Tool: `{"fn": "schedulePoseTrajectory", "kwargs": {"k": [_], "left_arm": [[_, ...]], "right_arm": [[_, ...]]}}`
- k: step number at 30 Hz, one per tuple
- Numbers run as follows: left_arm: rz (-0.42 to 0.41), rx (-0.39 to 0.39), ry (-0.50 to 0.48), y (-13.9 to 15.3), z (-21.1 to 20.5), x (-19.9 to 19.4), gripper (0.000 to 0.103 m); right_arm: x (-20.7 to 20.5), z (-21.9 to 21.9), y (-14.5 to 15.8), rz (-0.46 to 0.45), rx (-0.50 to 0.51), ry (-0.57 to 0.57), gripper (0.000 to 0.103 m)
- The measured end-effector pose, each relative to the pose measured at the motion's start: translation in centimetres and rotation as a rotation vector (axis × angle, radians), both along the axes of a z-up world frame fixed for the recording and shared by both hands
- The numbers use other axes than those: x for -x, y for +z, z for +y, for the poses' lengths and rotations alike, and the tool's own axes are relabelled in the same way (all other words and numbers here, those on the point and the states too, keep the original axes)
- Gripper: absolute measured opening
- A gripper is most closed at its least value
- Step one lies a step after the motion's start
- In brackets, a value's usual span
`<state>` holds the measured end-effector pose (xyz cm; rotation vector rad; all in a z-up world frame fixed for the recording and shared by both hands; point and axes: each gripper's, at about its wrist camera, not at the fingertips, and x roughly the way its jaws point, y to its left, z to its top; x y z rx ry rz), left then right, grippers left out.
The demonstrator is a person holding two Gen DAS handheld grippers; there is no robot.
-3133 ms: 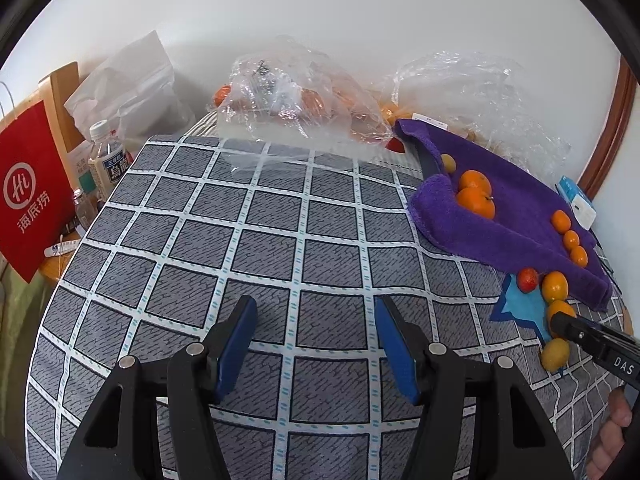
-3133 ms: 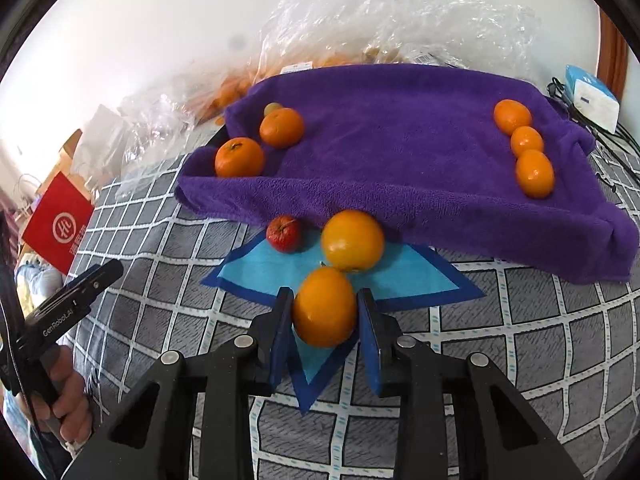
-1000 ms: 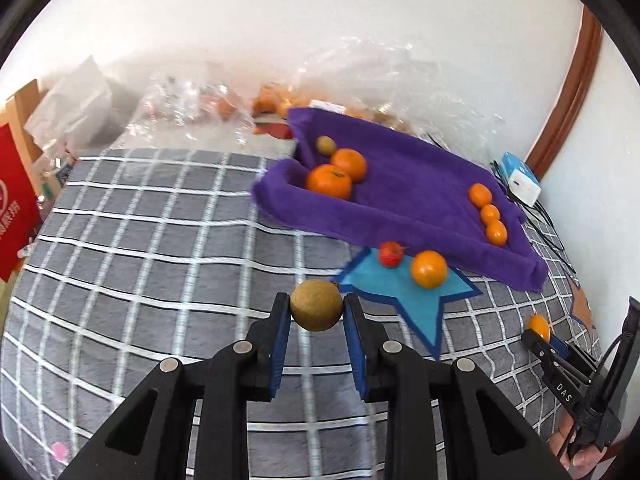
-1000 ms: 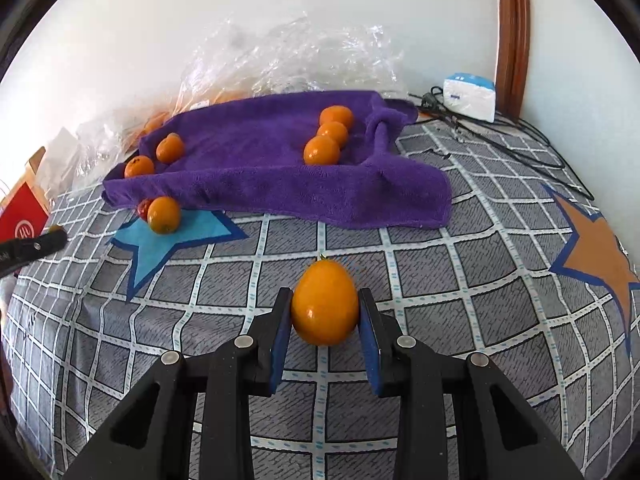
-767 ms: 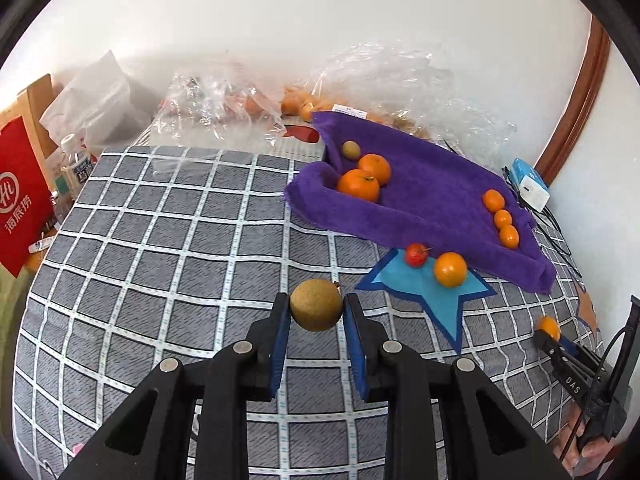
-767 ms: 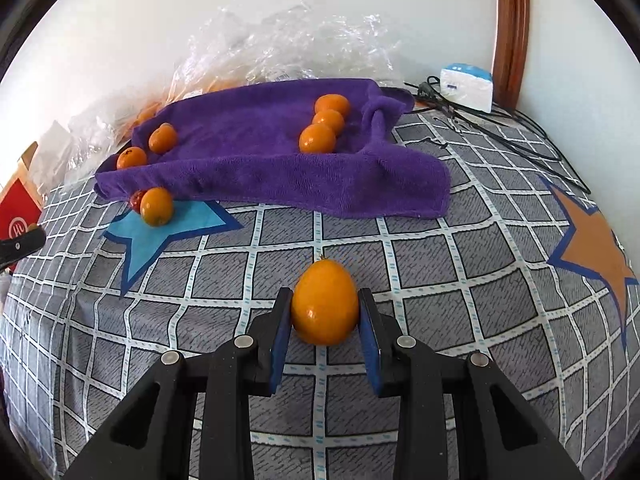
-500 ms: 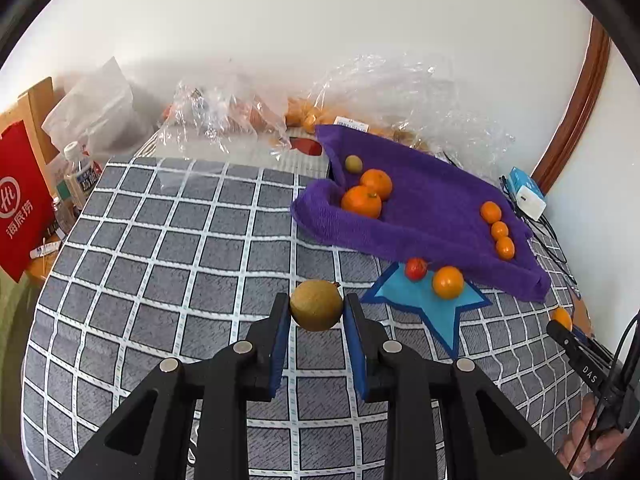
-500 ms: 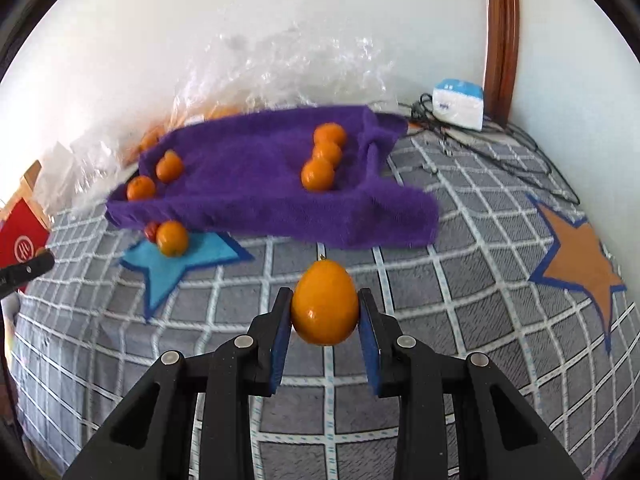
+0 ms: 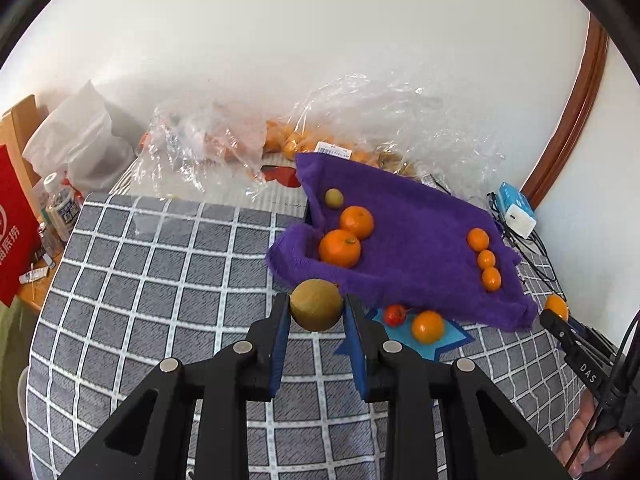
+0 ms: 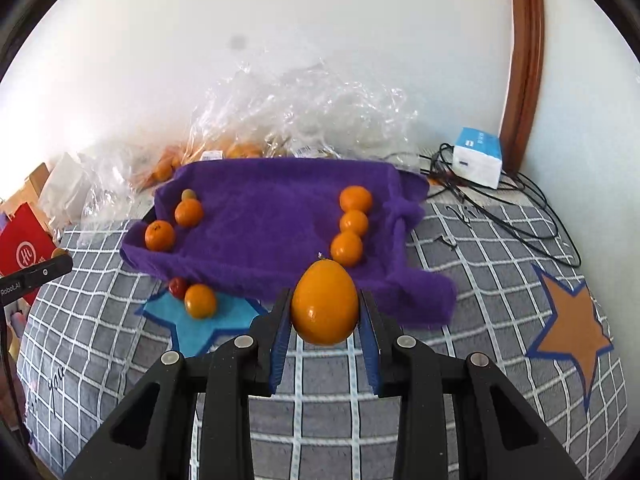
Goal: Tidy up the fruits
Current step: 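Carry both fruits over the purple towel, lower them and open both tools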
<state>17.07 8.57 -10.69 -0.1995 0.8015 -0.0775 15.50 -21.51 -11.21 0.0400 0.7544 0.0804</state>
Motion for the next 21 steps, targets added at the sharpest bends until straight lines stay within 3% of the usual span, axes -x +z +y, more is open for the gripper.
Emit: {"fn": "schedulePoseTrajectory", "kwargs": {"k": [21], "left_arm": [[0.043,-0.037,-0.097,-1.5,-5.1,-8.1,0.026]], "right_arm": [[-7.7,1.1,-2.7,0.051,0.015,0.011,0.032]]}}
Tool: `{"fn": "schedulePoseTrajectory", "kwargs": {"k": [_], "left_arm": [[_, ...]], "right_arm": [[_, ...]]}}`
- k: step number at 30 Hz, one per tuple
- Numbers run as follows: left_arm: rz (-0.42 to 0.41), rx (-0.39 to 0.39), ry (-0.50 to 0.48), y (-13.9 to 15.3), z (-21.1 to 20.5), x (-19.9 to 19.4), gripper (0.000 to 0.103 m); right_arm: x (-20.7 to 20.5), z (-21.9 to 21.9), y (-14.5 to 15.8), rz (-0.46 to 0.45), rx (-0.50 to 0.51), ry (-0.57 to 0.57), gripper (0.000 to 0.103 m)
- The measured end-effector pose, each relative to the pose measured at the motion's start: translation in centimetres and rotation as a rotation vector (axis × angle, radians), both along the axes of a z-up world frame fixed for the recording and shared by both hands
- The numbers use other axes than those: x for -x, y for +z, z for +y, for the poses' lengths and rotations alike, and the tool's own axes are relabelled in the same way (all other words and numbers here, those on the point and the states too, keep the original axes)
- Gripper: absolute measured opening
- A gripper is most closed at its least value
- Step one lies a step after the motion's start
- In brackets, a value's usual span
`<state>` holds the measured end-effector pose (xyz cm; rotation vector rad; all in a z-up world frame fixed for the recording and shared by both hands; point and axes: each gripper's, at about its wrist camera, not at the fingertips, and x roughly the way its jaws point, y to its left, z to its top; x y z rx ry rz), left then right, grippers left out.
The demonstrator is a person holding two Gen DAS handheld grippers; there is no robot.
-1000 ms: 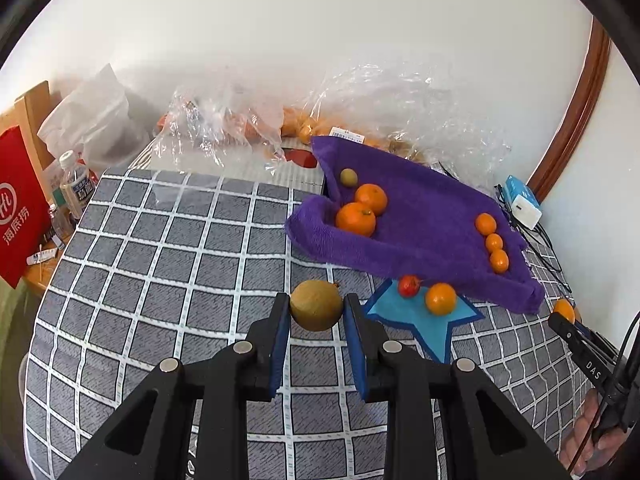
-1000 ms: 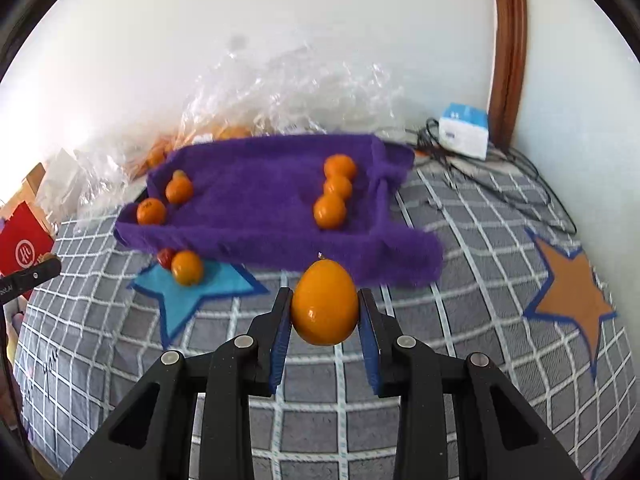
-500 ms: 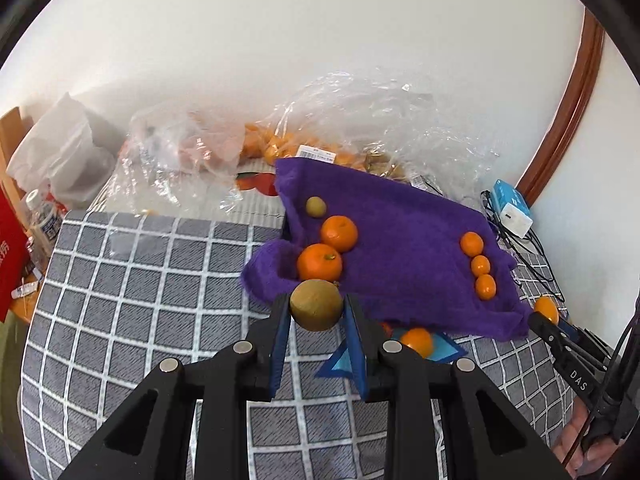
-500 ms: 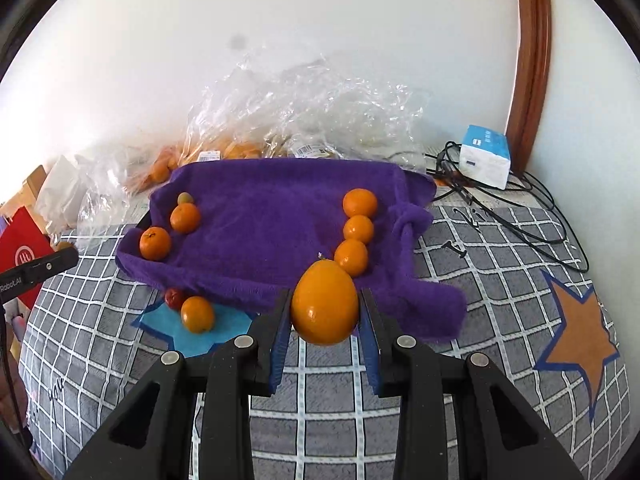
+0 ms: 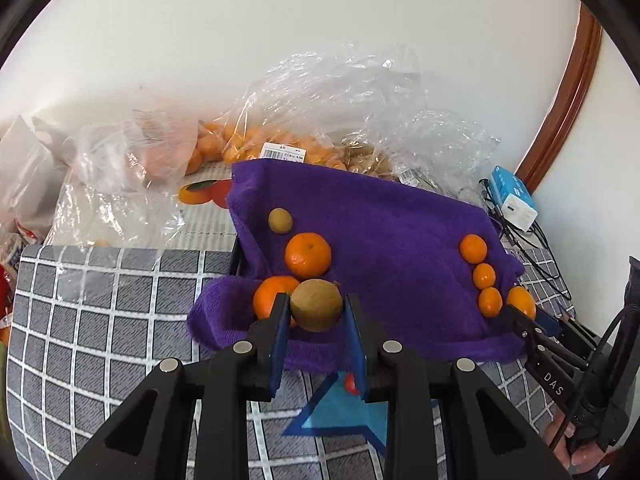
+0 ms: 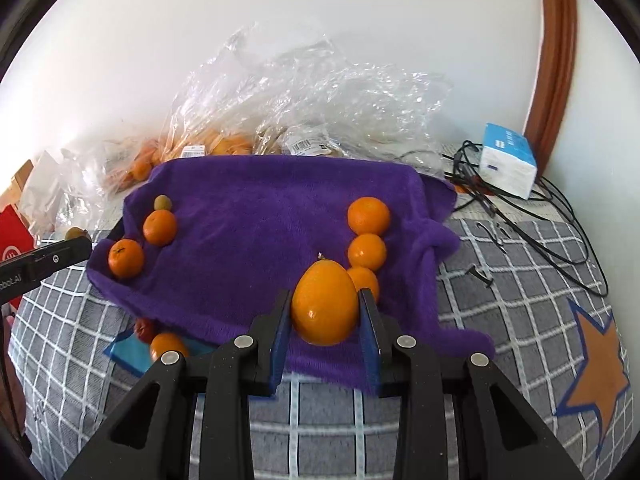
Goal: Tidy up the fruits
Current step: 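Carry both fruits over the purple towel, lower them and open both tools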
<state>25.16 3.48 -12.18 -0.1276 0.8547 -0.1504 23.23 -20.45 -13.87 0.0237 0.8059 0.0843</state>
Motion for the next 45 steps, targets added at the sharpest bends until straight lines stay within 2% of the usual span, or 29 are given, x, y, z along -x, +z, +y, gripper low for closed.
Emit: {"fn": "schedulePoseTrajectory", "kwargs": {"k": [5,10,18,25,29,30,33,37,41,45], "left_arm": [[0.008,-0.021,-0.003,-0.7,-0.5,-2.3,0.026],[0.025,-0.039,-0.023,-1.8,-1.1,-3.9,0.026],[0.056,-0.053,-0.029,-3.4,-1.7,-5.9,0.026],[0.050,-0.060,-0.031,-3.8,-1.7,-6.3,0.026],[0.054,-0.047,-0.030,-3.7,-1.6,-6.4,0.027],[0.056,-0.043,-0.030,-3.6,-1.5,-6.3,0.030],[0.048,-0.048,-0.022,-3.0,-1.3,-5.8,0.044],[0.018,-0.046,-0.015,-1.7,-0.8,-4.5,0.050],[0.001,-0.051,0.002,-0.4,-0.1,-3.0,0.052],[-0.028,-0.049,0.015,0.9,0.8,-0.8,0.056]], "right_arm": [[-2.2,0.5,-1.3,0.030,-0.026,0.016,0.032],[-3.4,1.6,-2.5,0.050,0.011,0.048,0.032],[-4.6,1.8,-3.5,0.064,0.016,0.044,0.032],[-4.8,2.7,-3.7,0.053,0.094,0.074,0.032],[-4.7,2.6,-3.7,0.054,0.093,0.074,0.033],[-4.7,2.6,-3.7,0.056,0.093,0.072,0.033],[-4.6,2.4,-3.6,0.060,0.087,0.070,0.038],[-4.3,2.2,-3.6,0.074,0.077,0.071,0.046],[-3.4,1.5,-3.0,0.084,0.051,0.041,0.048],[-1.6,0.9,-1.2,0.046,0.024,0.017,0.062]]}}
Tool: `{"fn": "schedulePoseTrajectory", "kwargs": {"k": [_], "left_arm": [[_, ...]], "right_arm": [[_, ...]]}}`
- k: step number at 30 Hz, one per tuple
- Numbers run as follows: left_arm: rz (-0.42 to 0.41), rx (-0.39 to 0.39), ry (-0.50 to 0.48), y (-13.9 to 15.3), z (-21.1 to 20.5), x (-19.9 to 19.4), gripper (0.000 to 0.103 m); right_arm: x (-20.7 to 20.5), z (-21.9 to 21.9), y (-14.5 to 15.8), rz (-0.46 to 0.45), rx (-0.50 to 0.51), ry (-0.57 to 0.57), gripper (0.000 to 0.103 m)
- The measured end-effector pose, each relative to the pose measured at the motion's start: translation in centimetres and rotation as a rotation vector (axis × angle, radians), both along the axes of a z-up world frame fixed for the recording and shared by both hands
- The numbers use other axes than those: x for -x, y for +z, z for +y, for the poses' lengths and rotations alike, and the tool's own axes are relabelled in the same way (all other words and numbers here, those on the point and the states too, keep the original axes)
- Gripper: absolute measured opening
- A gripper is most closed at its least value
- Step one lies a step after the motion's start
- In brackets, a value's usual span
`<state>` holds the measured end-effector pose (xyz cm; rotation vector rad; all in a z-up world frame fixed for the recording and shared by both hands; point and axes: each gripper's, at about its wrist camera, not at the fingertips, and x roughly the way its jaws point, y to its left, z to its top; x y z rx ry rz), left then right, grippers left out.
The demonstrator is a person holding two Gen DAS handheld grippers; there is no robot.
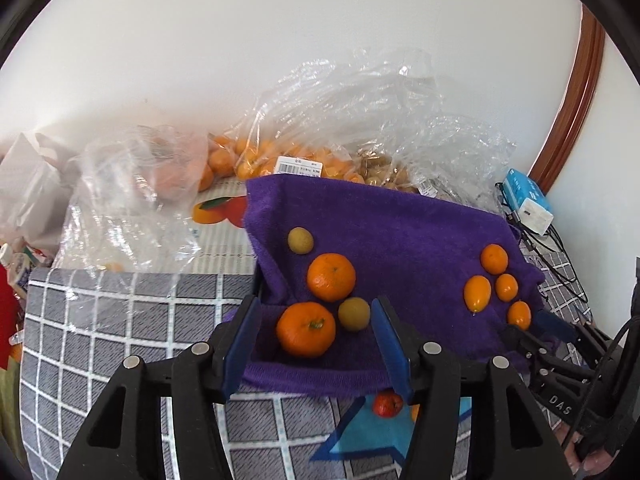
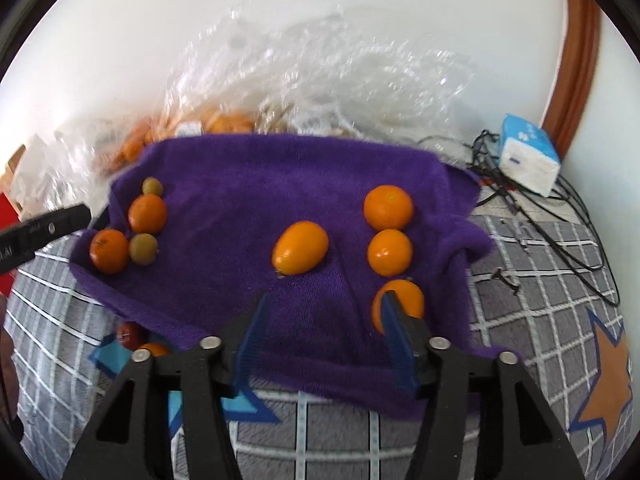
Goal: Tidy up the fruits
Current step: 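Carry both fruits over the purple towel, lower them and open both tools, then withdraw both open tools back toward the blue star mat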
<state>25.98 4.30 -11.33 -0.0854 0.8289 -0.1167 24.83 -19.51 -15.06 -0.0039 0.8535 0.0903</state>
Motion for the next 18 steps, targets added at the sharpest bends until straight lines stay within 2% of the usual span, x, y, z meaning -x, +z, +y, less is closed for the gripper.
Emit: {"fn": "schedulePoseTrajectory", "kwargs": {"k": [8,16,18], "left_arm": [[-0.018,0.017,0.043,0.6,2.4,4.4,0.059],[0.008,-0.020,0.084,-1.3,4.8,7.7,0.059],[0.023,-0.034,0.098,-2.1,5.7,8.2,0.059]], "right_arm": [[4.4,0.7,2.6,-0.053,0.020,-0.005,0.067],[7.5,2.1,1.8,-0.035,0.035,0.003,0.066],[7.9,2.5,1.3,-0.024,0.020,0.000,0.062]]}}
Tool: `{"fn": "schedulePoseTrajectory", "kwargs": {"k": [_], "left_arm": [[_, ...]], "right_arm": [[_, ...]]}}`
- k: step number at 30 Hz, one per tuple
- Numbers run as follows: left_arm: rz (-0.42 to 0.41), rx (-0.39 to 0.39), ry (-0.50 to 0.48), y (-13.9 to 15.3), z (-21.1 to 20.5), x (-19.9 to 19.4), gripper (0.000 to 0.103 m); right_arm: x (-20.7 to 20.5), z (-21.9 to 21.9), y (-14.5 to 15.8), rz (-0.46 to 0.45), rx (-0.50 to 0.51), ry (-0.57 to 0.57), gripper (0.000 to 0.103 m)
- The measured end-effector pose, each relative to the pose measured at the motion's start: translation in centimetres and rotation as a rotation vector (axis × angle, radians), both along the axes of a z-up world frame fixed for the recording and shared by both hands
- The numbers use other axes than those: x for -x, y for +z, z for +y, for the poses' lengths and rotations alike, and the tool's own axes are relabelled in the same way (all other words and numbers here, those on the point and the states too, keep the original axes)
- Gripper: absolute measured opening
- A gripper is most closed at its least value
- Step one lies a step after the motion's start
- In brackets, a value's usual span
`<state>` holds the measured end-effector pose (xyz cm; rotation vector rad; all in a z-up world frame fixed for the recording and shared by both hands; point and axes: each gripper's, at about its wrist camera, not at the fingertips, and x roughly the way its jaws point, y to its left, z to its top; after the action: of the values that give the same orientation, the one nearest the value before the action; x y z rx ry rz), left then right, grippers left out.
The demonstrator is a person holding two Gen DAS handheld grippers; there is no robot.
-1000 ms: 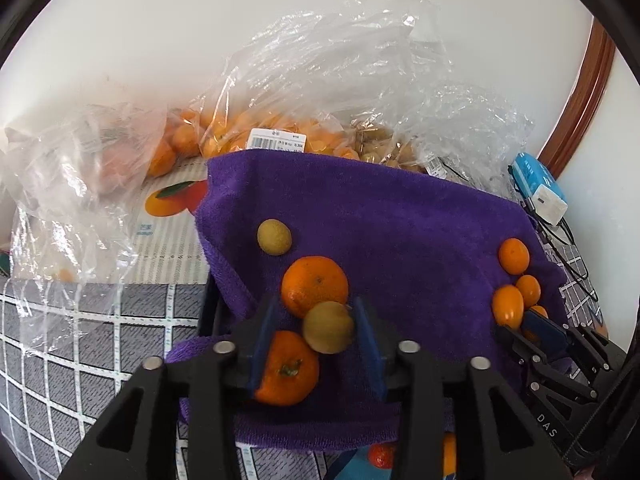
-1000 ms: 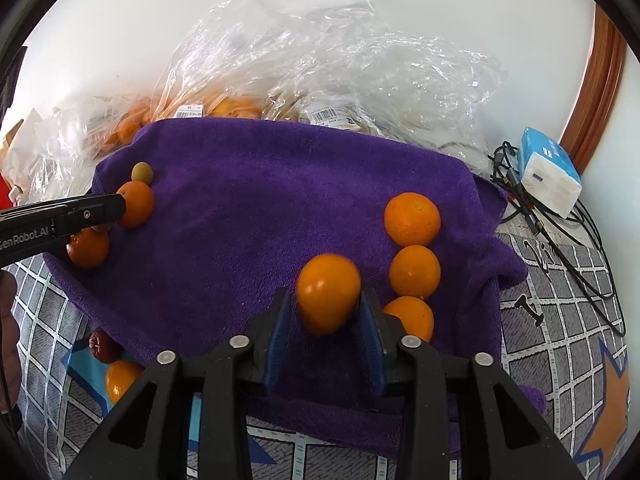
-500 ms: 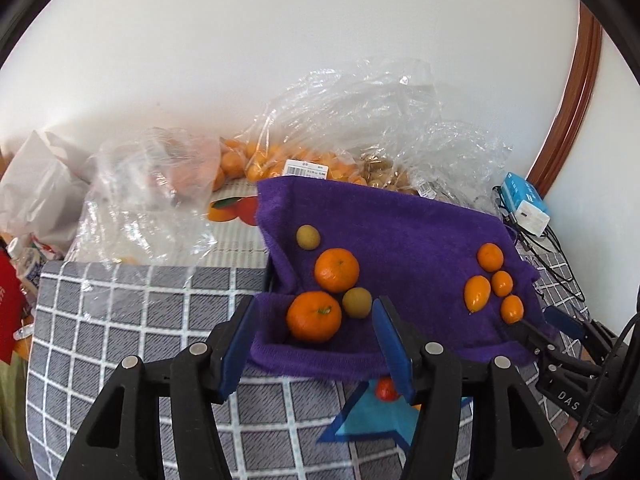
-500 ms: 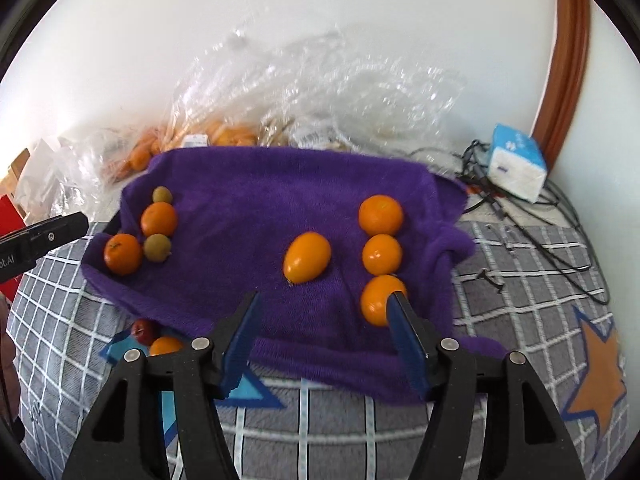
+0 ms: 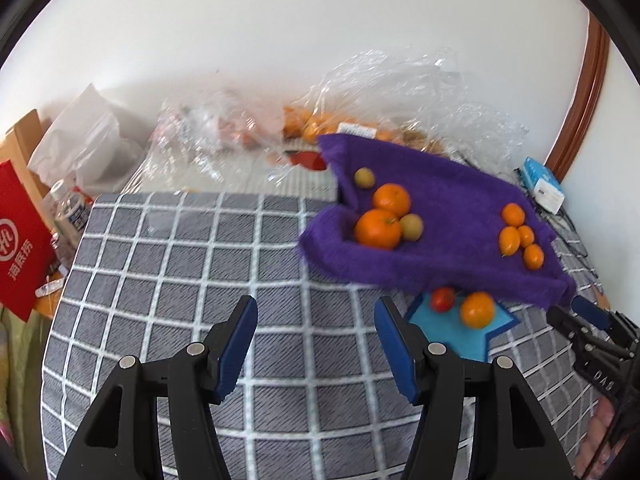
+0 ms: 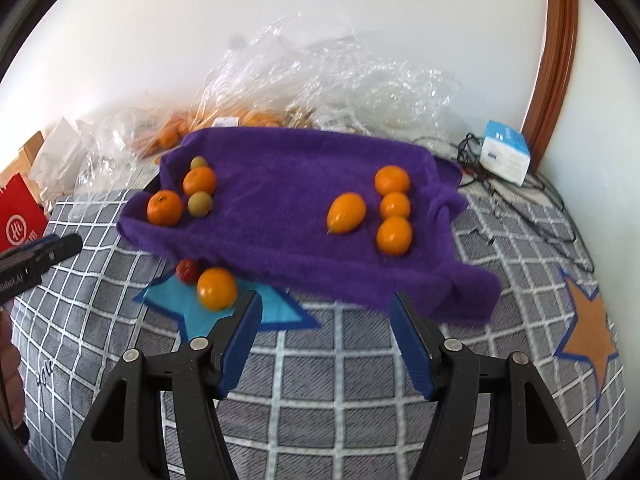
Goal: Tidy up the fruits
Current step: 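Withdraw both open tools back toward the blue star mat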
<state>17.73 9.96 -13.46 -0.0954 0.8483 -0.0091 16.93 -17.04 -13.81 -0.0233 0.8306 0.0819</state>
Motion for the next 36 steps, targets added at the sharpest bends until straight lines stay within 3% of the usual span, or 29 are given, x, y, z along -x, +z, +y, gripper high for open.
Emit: {"fn": "schedulePoseTrajectory", "kwargs": {"k": [4,14,27,31,36], "left_arm": [[0.025,-0.008,0.015,-1.7,1.5,1.1,0.059],[0.061,0.014,0.013,-5.0,3.4,1.8,0.058],[-0.004,0.078,-0.048,-5.7,4.0,3.1,0.066],[-0.014,0.120,-0.041,-5.7,4.4,3.4,0.066],[-0.017,0.133,-0.036,-5.7,4.4,3.5,0.066]], "right_arm": [[0.2,1.0,-1.0,0.017,-0.053,0.022,0.052],[-1.6,4.7,-3.2,0.041,-0.088,0.101,0.052],[-3.5,6.9,-5.1,0.073,-0.043,0.108,0.054],[-3.6,7.0,-5.0,0.065,-0.042,0.097,0.034],[-2.9,6.5,-4.7,0.054,-0.050,0.088,0.034]]}}
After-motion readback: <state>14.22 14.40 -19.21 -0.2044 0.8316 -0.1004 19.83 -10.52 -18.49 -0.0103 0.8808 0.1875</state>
